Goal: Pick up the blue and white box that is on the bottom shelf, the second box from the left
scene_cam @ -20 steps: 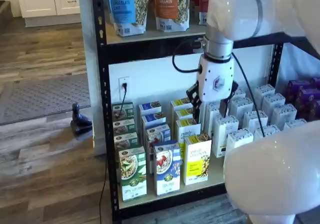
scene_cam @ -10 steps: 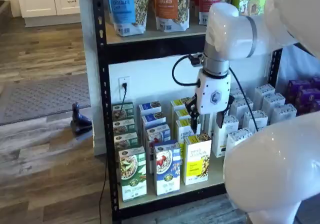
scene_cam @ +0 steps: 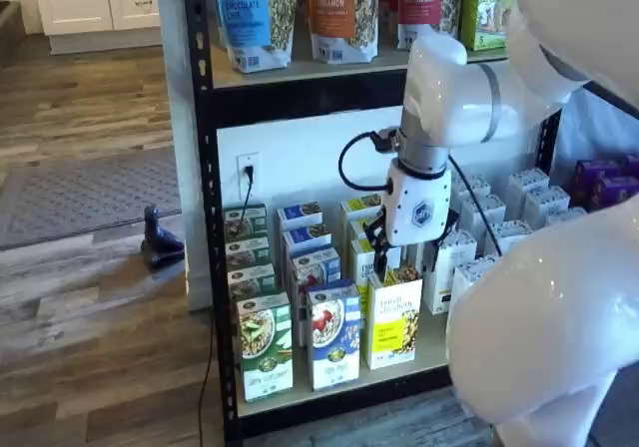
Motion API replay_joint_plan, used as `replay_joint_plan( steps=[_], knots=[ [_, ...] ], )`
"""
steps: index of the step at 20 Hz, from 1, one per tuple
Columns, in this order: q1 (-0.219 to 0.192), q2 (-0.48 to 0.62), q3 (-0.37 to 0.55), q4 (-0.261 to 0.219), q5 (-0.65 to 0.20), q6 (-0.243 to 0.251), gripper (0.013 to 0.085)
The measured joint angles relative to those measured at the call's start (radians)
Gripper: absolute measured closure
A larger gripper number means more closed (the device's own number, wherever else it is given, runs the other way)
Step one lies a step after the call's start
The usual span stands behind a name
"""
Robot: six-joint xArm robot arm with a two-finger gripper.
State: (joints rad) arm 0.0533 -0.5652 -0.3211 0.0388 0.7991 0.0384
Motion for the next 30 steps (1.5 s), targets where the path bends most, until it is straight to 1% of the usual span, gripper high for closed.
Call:
replay_joint_plan(
  steps=[1,3,7,8,10,13,15,17,20,22,25,28,30],
  knots=[
    [0.000,0.015,0.001,0.008,-0.019,-0.006,0.0130],
    [0.003,0.047,0.000,0.002,-0.051,0.000,0.0130],
    [0.011,0.126,-0.012,0.016,-0.112,-0.006,0.0130],
    [0.014,0.148,-0.016,0.016,-0.126,-0.003,0.0130],
    [0.027,0.201,-0.022,-0.010,-0.175,0.029,0.0130],
    [0.045,0.271,-0.032,0.008,-0.239,0.029,0.0130],
    [0.057,0.314,-0.041,0.002,-0.280,0.045,0.0130],
    [0.068,0.355,-0.050,-0.021,-0.320,0.074,0.0130],
    [0.079,0.413,-0.070,-0.069,-0.366,0.128,0.0130],
    [0.085,0.454,-0.089,-0.100,-0.386,0.163,0.0130],
    [0.088,0.508,-0.119,-0.136,-0.410,0.200,0.0130],
    [0.085,0.548,-0.145,-0.159,-0.432,0.219,0.0130],
    [0.080,0.569,-0.158,-0.164,-0.452,0.219,0.0130]
  ],
)
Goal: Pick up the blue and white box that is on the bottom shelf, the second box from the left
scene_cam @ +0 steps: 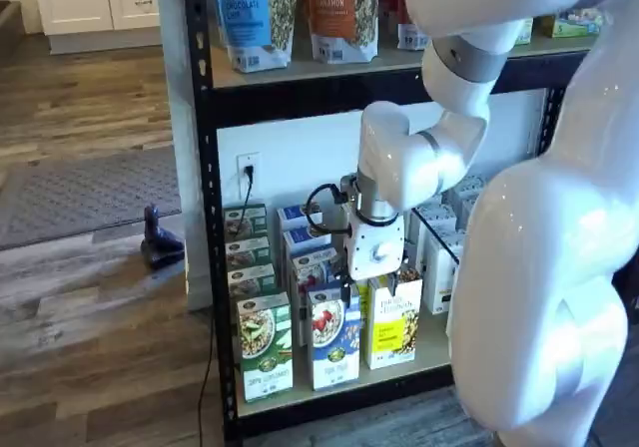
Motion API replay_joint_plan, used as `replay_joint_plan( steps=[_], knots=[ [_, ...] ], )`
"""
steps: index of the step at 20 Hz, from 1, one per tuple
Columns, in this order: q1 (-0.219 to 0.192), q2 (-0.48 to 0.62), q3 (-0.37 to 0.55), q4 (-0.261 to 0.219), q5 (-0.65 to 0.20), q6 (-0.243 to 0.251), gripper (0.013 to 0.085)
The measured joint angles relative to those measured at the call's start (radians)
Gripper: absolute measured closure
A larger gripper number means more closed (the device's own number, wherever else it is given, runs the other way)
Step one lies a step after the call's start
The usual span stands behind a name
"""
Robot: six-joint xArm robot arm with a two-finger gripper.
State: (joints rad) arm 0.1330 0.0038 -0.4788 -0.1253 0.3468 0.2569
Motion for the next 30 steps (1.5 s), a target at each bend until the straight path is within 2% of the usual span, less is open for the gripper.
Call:
replay_joint_plan(
  steps=[6,9,12,21,25,28,30],
  knots=[
    [-0.009,0.067,-0.059,0.033,-0.023,-0.040,0.0130],
    [-0.014,0.106,-0.095,0.033,-0.024,-0.046,0.0130],
    [-0.019,0.154,-0.139,0.060,-0.026,-0.075,0.0130],
    [-0.035,0.309,-0.255,0.082,-0.040,-0.113,0.0130],
    [-0.044,0.378,-0.296,0.076,-0.060,-0.116,0.0130],
    [-0.052,0.423,-0.324,0.031,-0.081,-0.081,0.0130],
    [-0.055,0.450,-0.342,0.020,-0.100,-0.073,0.0130]
  ],
)
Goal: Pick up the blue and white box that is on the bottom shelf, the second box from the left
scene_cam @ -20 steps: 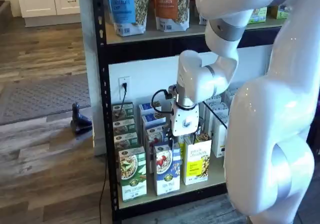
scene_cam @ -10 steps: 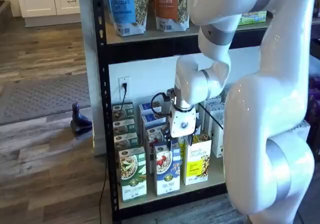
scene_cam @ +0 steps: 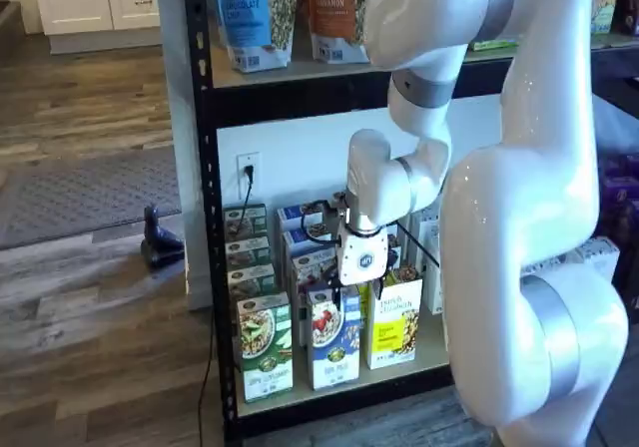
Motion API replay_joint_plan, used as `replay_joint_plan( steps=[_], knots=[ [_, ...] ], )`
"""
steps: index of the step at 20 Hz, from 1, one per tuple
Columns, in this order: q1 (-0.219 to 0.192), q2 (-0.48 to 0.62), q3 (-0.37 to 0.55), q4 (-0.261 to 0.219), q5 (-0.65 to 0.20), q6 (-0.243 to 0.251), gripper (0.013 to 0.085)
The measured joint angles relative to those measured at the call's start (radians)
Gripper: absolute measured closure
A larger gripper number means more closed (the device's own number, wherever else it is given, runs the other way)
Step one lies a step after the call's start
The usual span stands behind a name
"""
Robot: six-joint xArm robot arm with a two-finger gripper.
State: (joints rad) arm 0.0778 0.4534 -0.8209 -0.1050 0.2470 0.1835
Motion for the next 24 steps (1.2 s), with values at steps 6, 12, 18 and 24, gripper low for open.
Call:
replay_joint_plan(
  steps=[6,12,18,24],
  knots=[
    [0.004,0.081,-0.074,0.015,-0.043,-0.012,0.0130],
    [0.005,0.139,-0.159,-0.016,-0.027,0.021,0.0130],
    [0.005,0.173,-0.219,-0.006,-0.011,0.011,0.0130],
    [0.000,0.203,-0.283,-0.069,0.042,0.065,0.0130]
  ],
)
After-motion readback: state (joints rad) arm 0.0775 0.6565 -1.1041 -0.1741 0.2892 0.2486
